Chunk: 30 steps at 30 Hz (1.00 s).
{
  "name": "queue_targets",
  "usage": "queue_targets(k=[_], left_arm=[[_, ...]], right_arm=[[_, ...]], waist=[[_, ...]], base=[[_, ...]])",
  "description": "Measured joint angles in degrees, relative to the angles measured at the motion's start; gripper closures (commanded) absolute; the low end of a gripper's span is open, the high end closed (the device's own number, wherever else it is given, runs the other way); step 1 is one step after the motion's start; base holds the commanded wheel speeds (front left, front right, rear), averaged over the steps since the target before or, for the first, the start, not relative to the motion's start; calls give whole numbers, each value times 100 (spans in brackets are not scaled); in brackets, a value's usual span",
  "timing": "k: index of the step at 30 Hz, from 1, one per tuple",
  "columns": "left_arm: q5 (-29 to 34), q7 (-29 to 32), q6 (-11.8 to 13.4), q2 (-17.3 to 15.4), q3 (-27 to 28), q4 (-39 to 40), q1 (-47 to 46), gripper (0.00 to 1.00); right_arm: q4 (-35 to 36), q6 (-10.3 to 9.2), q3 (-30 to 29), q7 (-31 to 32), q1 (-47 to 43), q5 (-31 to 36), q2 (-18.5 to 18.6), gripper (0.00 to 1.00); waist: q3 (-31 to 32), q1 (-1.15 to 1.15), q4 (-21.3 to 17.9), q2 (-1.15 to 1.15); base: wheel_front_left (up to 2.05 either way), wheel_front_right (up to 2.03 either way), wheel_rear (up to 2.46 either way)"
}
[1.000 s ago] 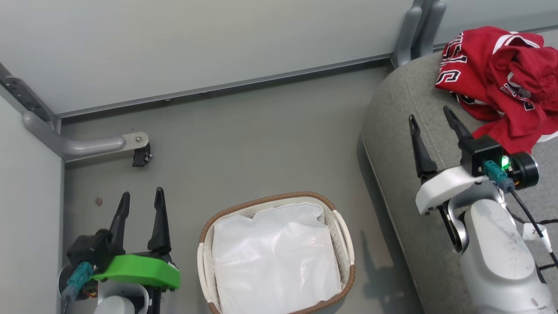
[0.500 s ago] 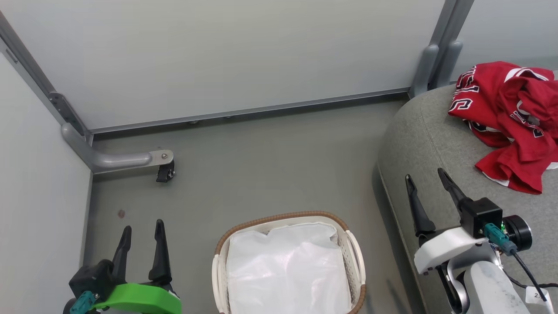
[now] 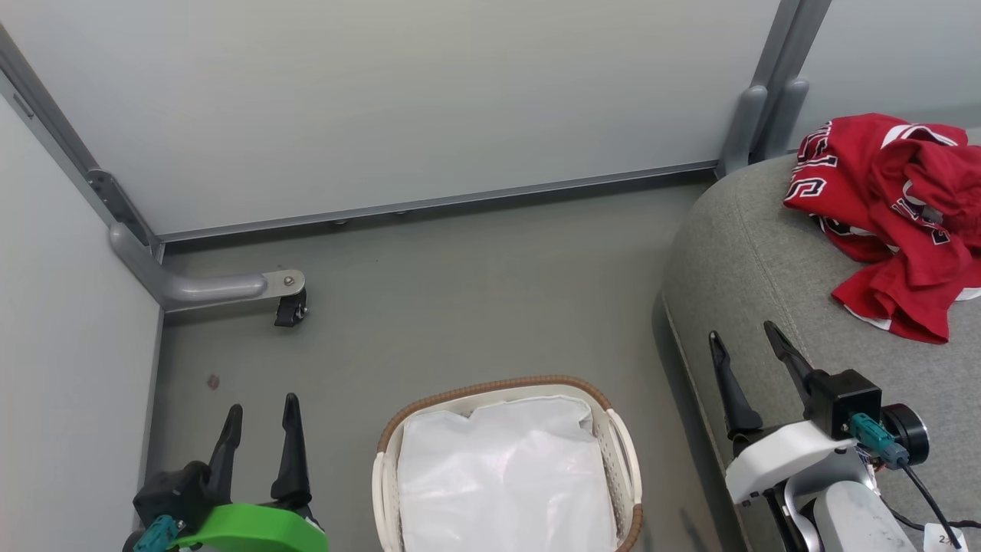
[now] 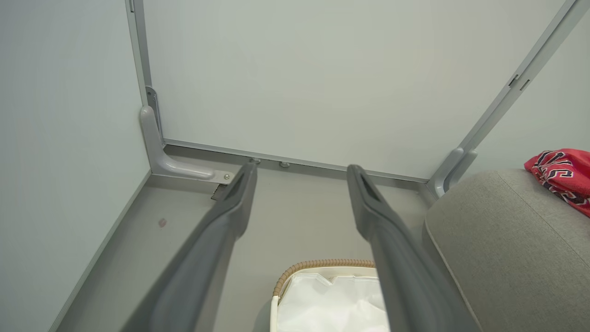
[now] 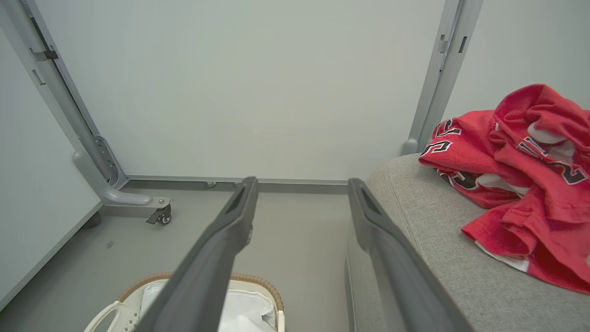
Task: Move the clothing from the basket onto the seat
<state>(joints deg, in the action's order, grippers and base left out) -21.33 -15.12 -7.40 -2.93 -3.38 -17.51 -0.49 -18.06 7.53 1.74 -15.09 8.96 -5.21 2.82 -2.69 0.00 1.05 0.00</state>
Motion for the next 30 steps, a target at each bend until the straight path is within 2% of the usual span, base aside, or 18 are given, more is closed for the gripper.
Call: queue_targets(k=[8,9,15,23,24,30], left_arm=[[-29,0,0,3,5,-78,-1,0],[-44,0,1,5,5,-101,0,100],[-91,25,1,35,-31,-350,19,100],[-877,240,1,31,25,-314,18,100],[-1249,333,1,26,74,-288,14,100],[-1781,458,1,19,129,-236,4,100]], right_arm=[[7,0,-26,0,-16,-4,0,0],[-15,0,-27,1,-20,-3,-3,100],[-300,0,-27,56,-178,-68,-58,100],[-261,0,-120,287,-182,-1004,-58,100],[-218,0,-153,385,-183,-1446,-58,100],[-156,0,-200,533,-189,-2062,-57,100]], waist=[[40,0,40,0],[44,0,47,0],[48,0,47,0],[62,0,37,0],[68,0,32,0],[78,0,25,0]], base=[[0,0,0],[0,0,0],[0,0,0],[0,0,0],[0,0,0],[0,0,0]])
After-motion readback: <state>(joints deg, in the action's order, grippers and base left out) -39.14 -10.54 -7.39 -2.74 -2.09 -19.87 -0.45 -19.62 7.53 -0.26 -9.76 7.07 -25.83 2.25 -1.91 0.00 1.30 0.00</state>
